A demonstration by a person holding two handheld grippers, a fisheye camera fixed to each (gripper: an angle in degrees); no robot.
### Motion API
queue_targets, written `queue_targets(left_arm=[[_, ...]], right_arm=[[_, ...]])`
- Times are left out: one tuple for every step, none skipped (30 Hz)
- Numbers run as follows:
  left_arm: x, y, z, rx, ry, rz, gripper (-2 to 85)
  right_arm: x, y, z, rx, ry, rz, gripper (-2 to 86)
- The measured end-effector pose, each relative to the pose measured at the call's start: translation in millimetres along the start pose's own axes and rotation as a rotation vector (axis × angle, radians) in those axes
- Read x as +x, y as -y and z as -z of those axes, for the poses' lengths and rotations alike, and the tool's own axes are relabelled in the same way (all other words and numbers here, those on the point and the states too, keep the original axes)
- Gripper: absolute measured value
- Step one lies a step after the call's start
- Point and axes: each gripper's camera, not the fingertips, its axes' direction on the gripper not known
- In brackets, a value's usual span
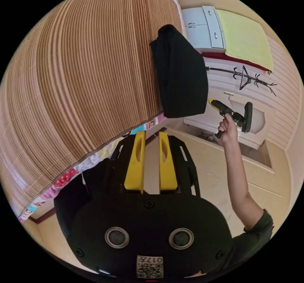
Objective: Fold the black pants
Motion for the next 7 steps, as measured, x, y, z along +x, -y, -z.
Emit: queue_targets(left_arm=[[-30.7, -35.4, 5.6, -0.039, 0.042, 0.034, 5.0], [-48.5, -55.1, 10.2, -0.055, 0.069, 0.074, 4.5], [-87.5, -99.2, 24.8, -0.06, 0.123, 0.194, 3.9], [-125.9, -147.5, 47.2, -0.006, 0.13, 0.346, 2.8], [-144.1, -174.4, 60.8, 0.05, 0.106, 0.422, 2.0], [-175.1, -230.0, 87.5, 0.195, 0.025, 0.547, 0.7], [-198.1, -285.2, 111.2, 0.348, -0.051, 0.646, -0.1]], right_arm=[[-13.1, -27.7, -17.6, -0.012, 0.053, 0.028, 1.6], [-32.6, -58.3, -37.2, -0.04, 0.086, 0.1, 1.2], [-44.2, -73.0, -47.5, -0.061, 0.1, 0.149, 1.1], [-70.2, -100.2, -70.0, -0.138, 0.14, 0.255, 0.9], [-97.7, -124.4, -92.1, -0.241, 0.194, 0.333, 0.7], [-112.2, -135.6, -101.6, -0.289, 0.229, 0.362, 0.7], [-144.3, -156.2, -115.6, -0.368, 0.329, 0.43, 0.6]])
